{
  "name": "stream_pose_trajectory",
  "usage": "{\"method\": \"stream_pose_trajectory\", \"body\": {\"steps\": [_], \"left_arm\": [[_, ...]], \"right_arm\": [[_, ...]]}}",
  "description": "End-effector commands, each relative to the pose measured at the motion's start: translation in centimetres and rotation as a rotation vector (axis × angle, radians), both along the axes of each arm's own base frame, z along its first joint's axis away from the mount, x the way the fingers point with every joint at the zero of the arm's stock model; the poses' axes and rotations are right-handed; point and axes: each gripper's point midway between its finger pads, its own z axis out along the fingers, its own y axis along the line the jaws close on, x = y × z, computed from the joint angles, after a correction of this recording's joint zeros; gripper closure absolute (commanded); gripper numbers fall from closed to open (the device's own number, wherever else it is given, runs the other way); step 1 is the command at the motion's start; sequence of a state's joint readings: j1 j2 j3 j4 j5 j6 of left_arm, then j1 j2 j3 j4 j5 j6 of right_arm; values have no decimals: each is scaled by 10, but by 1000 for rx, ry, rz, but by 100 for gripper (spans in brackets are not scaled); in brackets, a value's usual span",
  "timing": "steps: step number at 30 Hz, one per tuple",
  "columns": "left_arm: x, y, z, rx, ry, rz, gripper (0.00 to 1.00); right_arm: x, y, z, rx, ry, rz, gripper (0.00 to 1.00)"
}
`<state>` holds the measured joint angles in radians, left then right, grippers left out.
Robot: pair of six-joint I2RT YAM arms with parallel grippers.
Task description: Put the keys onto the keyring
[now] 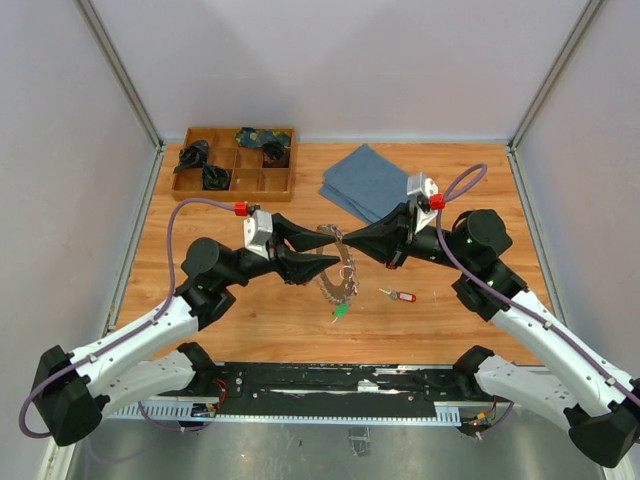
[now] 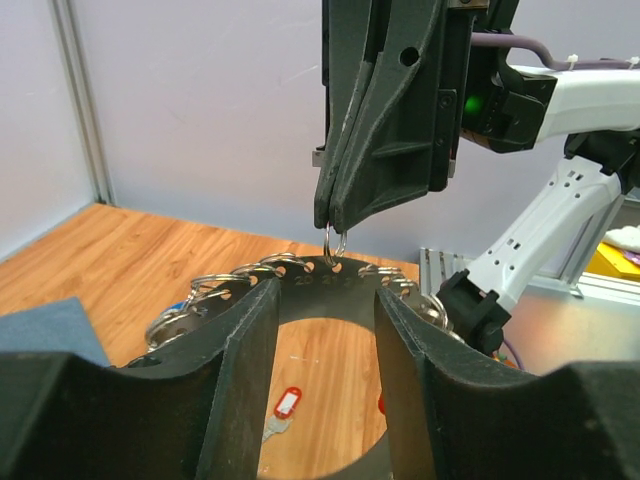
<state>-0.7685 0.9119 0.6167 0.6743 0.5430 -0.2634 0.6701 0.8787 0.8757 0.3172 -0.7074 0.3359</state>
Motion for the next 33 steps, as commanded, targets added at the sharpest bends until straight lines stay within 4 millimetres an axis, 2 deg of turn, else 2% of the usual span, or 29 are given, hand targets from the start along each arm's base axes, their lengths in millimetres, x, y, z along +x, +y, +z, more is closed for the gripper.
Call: {"method": "stream_pose_trajectory", "body": {"steps": [1,7,13,20,26,33], "left_arm": [[-1,-1,22,-49,-45,0,51],[0,-7,25,-59,-47,-19,51],[0,-13,27,-69,-41,-35,56],[-1,-16,29,-78,-35,-50,68],[0,-18,29,-74,-26,-53,99],[5,-19,20,-30,-15,-29,99]], "right_arm": [[-1,-4,25,46,-79,0,100],[-2,-2,25,45,-81,15,100],[-4,0,24,43,-82,24,100],[-7,2,21,35,-85,43,100],[-10,1,19,31,-87,50,100],[-12,-6,19,-1,-125,25,98]]}}
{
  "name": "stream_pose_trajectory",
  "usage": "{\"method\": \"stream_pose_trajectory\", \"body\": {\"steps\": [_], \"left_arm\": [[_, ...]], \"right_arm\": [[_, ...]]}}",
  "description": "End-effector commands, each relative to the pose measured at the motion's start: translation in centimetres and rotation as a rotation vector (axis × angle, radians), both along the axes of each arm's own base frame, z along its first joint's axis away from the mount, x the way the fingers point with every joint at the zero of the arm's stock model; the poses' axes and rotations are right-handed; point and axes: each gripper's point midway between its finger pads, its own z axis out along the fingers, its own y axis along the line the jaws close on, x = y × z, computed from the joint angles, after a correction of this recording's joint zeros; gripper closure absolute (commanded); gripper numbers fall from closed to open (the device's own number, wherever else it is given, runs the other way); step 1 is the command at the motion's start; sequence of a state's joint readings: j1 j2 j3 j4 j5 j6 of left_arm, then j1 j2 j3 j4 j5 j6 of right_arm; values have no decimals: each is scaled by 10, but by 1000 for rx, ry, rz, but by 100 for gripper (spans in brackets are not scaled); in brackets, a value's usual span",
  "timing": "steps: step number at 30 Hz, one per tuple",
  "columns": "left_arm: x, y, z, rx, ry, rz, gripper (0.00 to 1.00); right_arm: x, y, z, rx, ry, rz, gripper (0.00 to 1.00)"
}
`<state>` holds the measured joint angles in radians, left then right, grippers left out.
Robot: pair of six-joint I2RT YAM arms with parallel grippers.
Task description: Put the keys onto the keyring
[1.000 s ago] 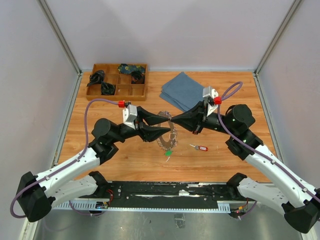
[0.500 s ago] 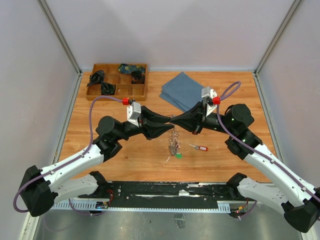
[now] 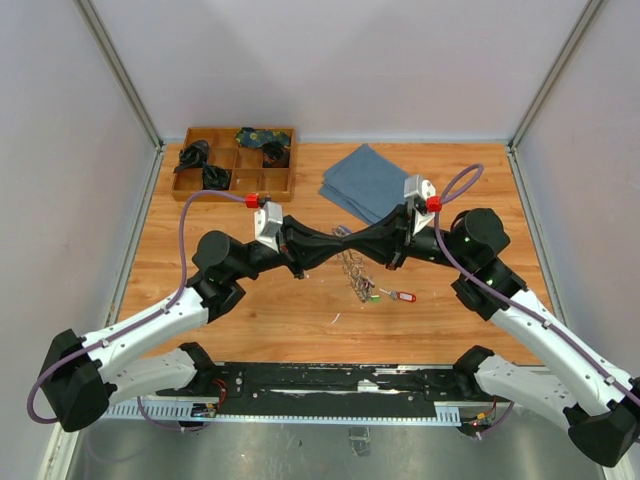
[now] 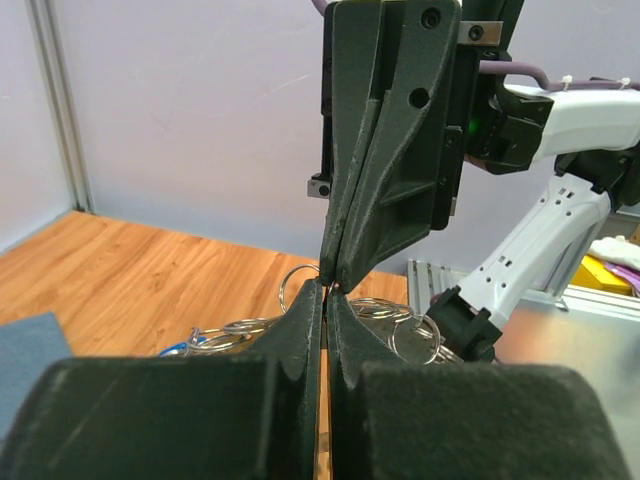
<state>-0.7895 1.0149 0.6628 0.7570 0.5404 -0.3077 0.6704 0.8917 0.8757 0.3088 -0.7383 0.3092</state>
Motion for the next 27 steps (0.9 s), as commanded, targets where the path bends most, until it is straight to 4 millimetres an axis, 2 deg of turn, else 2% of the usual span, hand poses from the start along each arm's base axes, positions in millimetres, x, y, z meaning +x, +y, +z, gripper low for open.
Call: {"method": "stream_pose_trajectory", "body": {"steps": [1,5,9,14,20,27], "left_arm": [[-1,-1,10,14,-36,10,99],[-1,3,5,61,-49,29,99],[-8,6,3,88,-74,15,100],[-18,8,-2,105,-95,-25,100],[-35,9,-5,113,-133,-104,100],[-46,7,-5,121,-153,-178,99]], "right_arm": [[-11,-11,24,9,-125,-8,94],[-11,-22,14,-87,-176,-54,75],[-7,-35,0,-165,-224,-116,68],[-8,-46,-9,-190,-251,-162,63],[-13,-48,-22,-192,-321,-146,64],[-26,-42,-34,-188,-577,-54,69]]}}
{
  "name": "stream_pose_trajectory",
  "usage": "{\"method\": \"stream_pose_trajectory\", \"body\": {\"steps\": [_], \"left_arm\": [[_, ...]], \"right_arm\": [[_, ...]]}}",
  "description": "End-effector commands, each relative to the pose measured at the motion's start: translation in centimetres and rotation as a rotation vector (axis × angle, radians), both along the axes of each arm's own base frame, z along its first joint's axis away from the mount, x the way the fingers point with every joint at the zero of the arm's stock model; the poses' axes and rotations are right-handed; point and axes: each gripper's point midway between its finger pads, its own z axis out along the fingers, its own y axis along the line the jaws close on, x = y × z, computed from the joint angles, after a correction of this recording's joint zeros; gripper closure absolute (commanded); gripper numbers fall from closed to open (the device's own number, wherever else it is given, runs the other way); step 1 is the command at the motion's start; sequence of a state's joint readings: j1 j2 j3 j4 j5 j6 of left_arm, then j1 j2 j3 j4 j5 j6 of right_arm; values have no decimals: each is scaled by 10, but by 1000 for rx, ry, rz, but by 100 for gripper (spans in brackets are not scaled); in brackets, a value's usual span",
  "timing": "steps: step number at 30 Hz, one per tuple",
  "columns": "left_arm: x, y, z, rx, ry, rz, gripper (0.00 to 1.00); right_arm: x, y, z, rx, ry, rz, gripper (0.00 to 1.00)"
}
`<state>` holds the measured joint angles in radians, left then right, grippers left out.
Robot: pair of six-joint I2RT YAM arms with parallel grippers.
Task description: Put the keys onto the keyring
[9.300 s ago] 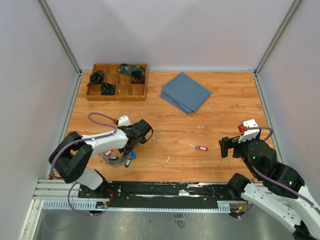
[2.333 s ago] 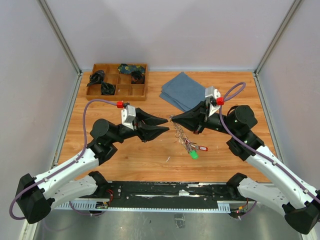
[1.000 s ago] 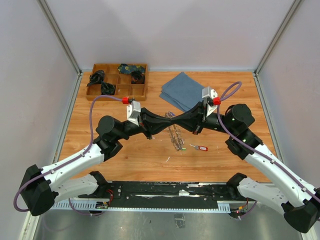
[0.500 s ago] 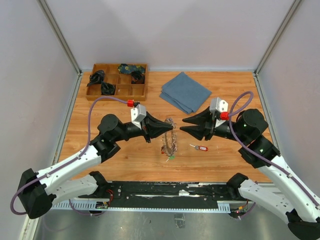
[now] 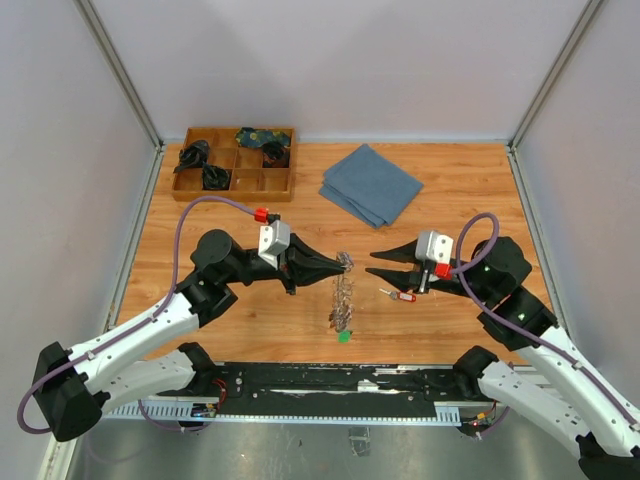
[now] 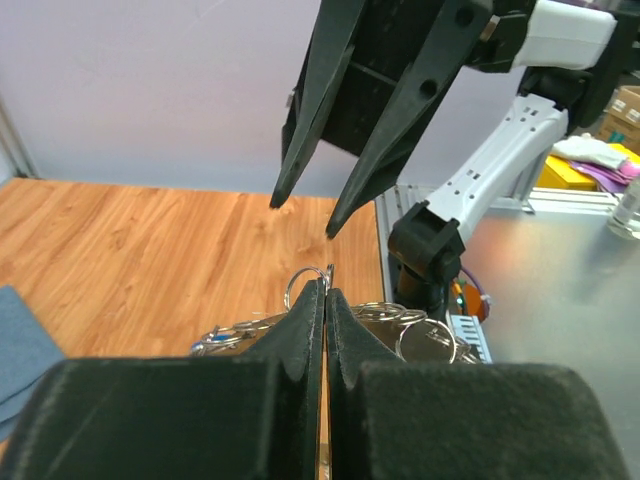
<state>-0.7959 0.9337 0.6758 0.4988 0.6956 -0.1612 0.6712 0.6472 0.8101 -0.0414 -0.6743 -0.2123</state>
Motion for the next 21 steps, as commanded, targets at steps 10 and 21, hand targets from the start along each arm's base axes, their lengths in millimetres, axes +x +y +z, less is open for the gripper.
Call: {"method": "stream_pose_trajectory", "body": {"steps": [10,21], "left_arm": [[-21,-1,22,-41,-77,-116,99],[-24,-1,24,-44,-83,-132,100]], "right_arm": [[-23,14,-5,-26,-242,180,70],[-27,30,-15,-62,-253,220,69]]}}
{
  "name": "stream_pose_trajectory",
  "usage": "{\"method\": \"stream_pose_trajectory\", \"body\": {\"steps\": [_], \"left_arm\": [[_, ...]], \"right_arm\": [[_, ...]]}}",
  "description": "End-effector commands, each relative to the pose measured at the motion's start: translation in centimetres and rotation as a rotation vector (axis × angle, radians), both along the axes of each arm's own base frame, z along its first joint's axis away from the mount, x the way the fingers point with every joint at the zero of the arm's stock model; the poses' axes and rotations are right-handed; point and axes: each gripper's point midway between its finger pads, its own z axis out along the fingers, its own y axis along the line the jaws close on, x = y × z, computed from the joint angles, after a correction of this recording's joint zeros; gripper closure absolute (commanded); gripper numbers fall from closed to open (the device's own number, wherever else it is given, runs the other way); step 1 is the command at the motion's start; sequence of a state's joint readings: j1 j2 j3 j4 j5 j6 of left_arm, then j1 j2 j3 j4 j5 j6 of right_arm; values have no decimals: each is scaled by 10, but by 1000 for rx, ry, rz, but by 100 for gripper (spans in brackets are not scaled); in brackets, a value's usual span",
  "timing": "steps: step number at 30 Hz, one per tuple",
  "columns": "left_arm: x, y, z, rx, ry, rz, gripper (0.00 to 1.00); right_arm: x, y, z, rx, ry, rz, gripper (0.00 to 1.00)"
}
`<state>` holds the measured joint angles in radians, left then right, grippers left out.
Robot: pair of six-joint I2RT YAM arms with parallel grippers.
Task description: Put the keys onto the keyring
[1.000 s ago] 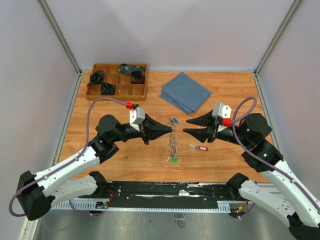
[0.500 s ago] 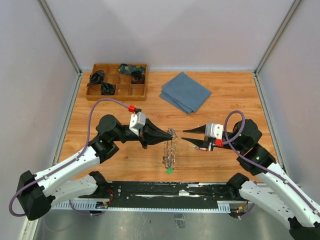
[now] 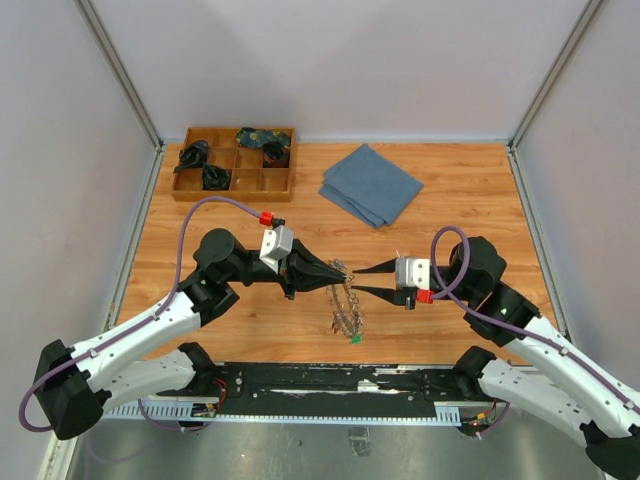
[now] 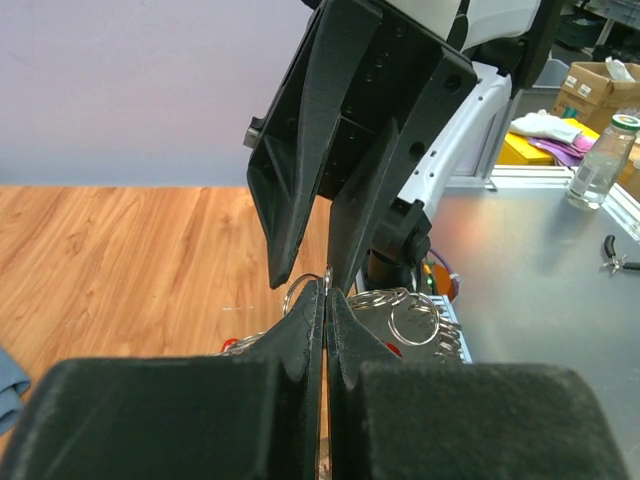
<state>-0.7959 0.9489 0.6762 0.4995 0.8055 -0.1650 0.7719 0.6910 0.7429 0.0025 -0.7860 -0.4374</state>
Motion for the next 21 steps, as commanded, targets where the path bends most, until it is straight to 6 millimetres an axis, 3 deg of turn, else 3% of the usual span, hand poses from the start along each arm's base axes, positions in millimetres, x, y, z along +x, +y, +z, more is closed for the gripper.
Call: {"method": "stream_pose_trajectory", "body": {"steps": [1,6,12,21], "left_arm": [[-7,1,32,-75,-74,-29,99],[-8,1,31,-73,-75,-36,99],[-9,1,31,-72,-75,-39,100],[-9,1,30,-69,-72,-41,99]], "right_arm": [[-1,5,15,24,-83,13,69],[-1,7,14,15,-85,21,72],[-5,9,15,17,-82,31,90],[-11,11,22,51,-87,52,85]]}}
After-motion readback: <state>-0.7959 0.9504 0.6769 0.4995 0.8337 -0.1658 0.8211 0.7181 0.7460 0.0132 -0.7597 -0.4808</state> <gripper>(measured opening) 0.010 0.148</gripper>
